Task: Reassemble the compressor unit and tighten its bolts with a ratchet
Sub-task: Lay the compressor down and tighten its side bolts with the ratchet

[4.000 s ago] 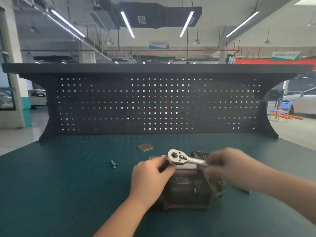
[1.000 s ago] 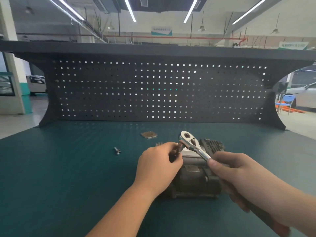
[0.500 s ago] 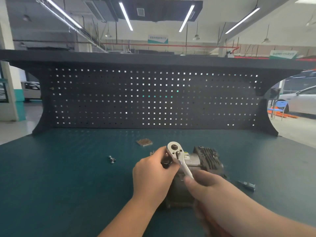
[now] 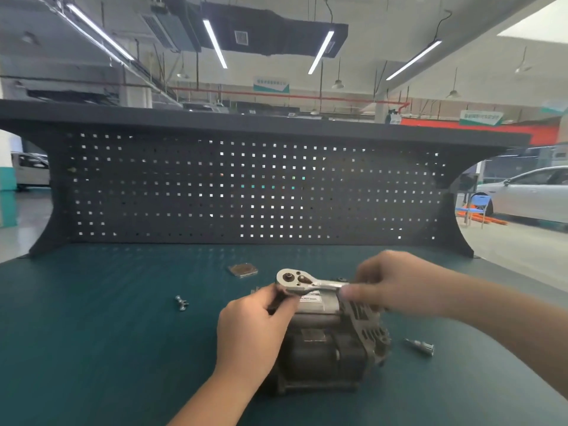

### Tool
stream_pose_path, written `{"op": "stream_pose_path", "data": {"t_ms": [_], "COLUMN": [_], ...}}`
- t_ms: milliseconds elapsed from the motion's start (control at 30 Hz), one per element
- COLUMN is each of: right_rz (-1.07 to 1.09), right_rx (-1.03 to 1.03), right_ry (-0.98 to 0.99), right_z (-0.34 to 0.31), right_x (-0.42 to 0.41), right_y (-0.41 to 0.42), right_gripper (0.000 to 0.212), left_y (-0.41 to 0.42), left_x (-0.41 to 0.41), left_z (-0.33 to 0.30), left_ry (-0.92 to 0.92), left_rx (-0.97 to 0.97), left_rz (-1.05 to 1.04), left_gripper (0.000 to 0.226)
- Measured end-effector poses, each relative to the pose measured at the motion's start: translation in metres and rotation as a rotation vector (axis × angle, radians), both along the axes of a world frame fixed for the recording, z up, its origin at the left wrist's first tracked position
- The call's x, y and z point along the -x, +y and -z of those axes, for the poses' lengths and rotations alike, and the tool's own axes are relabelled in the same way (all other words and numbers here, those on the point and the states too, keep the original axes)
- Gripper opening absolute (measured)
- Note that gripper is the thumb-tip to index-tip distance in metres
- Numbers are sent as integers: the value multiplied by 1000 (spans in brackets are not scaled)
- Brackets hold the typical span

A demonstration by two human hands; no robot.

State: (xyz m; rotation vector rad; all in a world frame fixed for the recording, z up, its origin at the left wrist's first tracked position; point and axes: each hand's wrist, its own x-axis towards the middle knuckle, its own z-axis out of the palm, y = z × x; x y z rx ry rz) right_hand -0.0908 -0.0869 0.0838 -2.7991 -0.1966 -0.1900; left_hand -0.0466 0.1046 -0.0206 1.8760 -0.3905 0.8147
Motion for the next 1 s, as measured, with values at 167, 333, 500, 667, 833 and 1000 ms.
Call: {"op": "stream_pose_path", "data": {"t_ms": [167, 333, 500, 667, 833, 1000], "right_rz": [-39, -47, -25, 24, 76, 57], "right_rx": [12, -255, -456, -114, 34, -313], "right_ry": [259, 188, 211, 36, -61, 161], "right_z": [16, 55, 70, 40, 28, 65], "right_x": [10, 36, 40, 25, 16, 49], "right_y": [8, 51, 63, 11, 12, 62], "right_gripper": [47, 24, 32, 35, 40, 29], "left_y": [2, 1, 5, 4, 4, 4], "left_x": [2, -4, -7, -2, -3, -8], "left_z": [2, 7, 7, 2, 1, 9], "left_ry": [-25, 17, 44, -77, -17, -40], "left_rx": [-59, -112, -122, -180, -164, -252], "left_rz": [-6, -91, -83, -39, -28, -89], "left_gripper": [39, 26, 23, 23, 16, 14]}}
